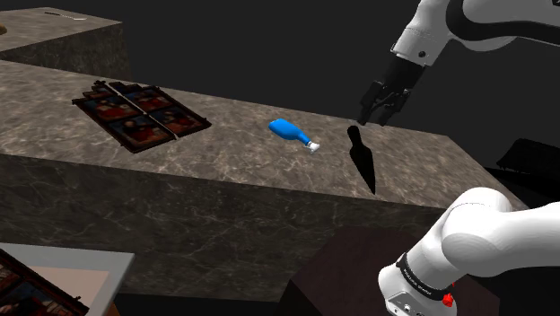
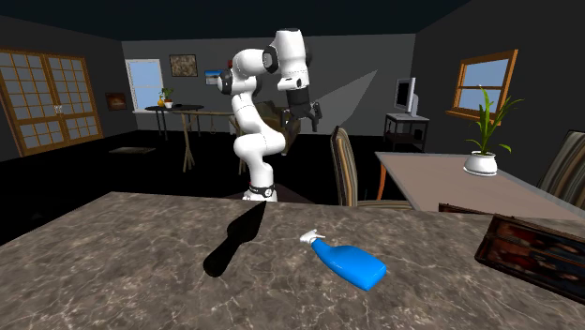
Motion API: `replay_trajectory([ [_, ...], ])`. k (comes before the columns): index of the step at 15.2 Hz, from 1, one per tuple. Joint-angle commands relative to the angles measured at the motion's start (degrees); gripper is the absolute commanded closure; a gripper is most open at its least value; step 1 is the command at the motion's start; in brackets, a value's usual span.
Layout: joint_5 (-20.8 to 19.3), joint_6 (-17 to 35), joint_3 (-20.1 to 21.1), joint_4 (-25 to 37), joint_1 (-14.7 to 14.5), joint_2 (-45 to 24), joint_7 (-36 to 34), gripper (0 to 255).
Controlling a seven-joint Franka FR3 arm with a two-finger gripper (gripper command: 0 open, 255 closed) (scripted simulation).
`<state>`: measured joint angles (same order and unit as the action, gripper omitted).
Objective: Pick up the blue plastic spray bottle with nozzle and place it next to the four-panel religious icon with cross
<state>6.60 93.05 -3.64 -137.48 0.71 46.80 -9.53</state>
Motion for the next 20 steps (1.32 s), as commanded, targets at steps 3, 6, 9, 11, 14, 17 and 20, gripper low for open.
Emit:
replay_trajectory([
  [3,-0.63,3.30,-1.03,-0.31,0.18,-3.19,1.61,0],
  [6,-1.37,8.12,-2.58,-0.17,0.34,-8.42,3.98,0],
  [9,-1.78,12.68,-4.13,0.69,0.39,-14.10,6.32,0],
  [11,-1.85,15.53,-5.15,1.67,0.38,-18.09,7.90,0],
  [14,-1.60,19.45,-6.64,3.71,0.29,-24.33,10.31,0],
  [17,-0.89,22.85,-8.03,6.46,0.18,-30.79,12.81,0],
  [20,0.30,25.67,-9.23,9.88,0.17,-37.42,15.41,0],
])
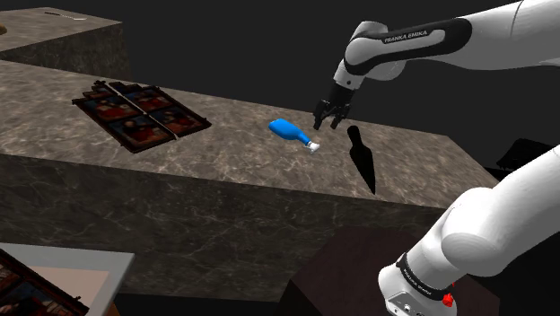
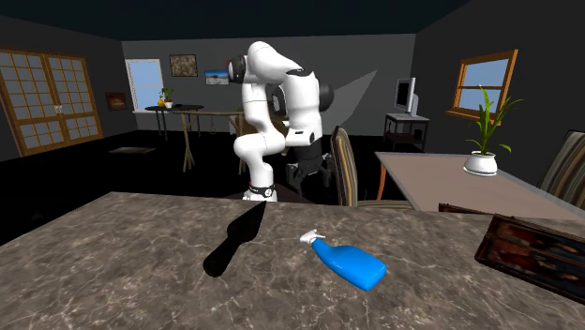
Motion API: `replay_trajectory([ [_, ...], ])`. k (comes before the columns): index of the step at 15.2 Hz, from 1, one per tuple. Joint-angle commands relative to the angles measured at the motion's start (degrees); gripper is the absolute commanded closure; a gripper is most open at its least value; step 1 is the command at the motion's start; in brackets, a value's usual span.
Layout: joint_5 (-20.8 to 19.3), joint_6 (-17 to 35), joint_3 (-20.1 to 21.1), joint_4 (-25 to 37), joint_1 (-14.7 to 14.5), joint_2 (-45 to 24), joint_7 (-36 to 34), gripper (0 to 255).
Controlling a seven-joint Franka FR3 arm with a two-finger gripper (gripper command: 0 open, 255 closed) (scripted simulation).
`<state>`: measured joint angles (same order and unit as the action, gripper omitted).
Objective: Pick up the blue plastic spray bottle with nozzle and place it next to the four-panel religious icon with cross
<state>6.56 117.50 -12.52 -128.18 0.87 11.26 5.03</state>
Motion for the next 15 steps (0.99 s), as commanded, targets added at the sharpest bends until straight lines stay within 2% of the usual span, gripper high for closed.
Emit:
replay_trajectory([
  [1,0.84,2.02,-0.70,1.88,0.05,-4.12,1.74,0],
  [10,6.05,5.92,-1.95,16.03,1.82,-23.60,8.82,0],
  [15,7.03,9.22,-1.51,14.54,1.79,-25.50,9.45,0],
])
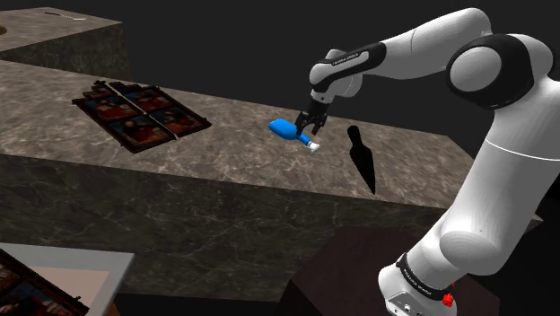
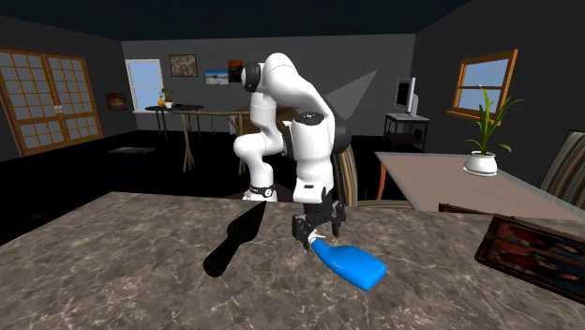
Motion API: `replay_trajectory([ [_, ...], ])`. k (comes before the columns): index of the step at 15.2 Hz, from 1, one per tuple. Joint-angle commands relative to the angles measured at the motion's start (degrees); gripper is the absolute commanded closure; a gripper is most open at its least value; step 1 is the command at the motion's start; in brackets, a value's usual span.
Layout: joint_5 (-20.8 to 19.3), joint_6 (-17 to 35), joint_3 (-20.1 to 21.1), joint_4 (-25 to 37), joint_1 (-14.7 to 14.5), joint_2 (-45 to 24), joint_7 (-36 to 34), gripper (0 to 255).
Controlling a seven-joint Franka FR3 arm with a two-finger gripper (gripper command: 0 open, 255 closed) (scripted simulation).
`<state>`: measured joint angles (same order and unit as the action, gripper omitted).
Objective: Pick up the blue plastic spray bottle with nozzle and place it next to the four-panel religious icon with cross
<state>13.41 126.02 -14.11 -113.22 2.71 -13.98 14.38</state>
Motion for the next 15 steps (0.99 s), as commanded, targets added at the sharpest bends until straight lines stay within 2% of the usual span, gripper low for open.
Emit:
replay_trajectory([
  [1,0.39,1.35,0.18,-0.68,-0.05,-0.67,0.23,0],
  [10,0.73,2.36,0.33,-1.06,-0.06,-1.33,0.45,0],
  [11,0.73,2.36,0.33,-1.06,-0.06,-1.33,0.45,255],
  [15,0.73,2.36,0.33,-1.06,-0.06,-1.33,0.45,255],
])
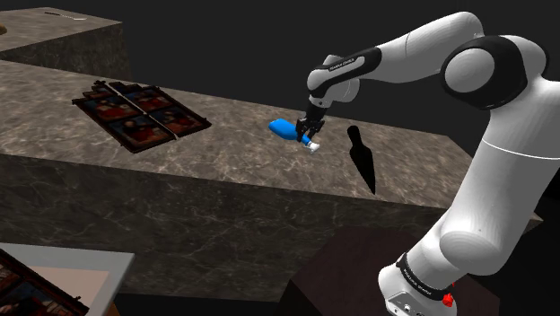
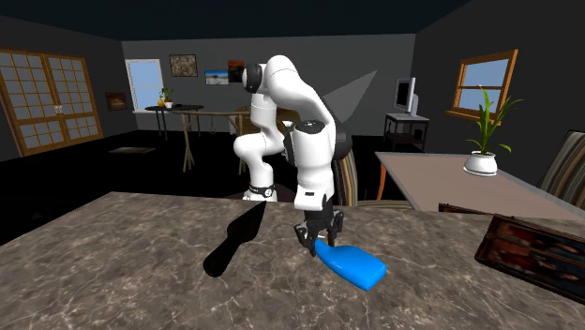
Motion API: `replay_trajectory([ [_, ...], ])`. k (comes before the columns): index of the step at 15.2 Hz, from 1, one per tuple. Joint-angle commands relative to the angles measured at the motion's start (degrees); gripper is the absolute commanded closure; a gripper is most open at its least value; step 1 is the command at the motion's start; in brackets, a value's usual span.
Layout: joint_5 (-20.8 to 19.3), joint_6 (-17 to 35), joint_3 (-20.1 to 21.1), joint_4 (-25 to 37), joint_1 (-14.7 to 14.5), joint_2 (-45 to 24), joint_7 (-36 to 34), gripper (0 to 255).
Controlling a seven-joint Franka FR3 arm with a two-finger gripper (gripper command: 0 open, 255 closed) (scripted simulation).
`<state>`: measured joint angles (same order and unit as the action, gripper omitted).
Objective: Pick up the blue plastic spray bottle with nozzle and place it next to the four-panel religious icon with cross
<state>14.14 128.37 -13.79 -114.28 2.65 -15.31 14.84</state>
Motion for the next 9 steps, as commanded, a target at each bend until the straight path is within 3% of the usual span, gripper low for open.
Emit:
replay_trajectory([
  [1,0.00,0.00,0.00,0.01,0.00,0.00,0.00,255],
  [9,-0.88,-2.56,-0.27,1.04,-0.15,1.66,-0.83,255],
])
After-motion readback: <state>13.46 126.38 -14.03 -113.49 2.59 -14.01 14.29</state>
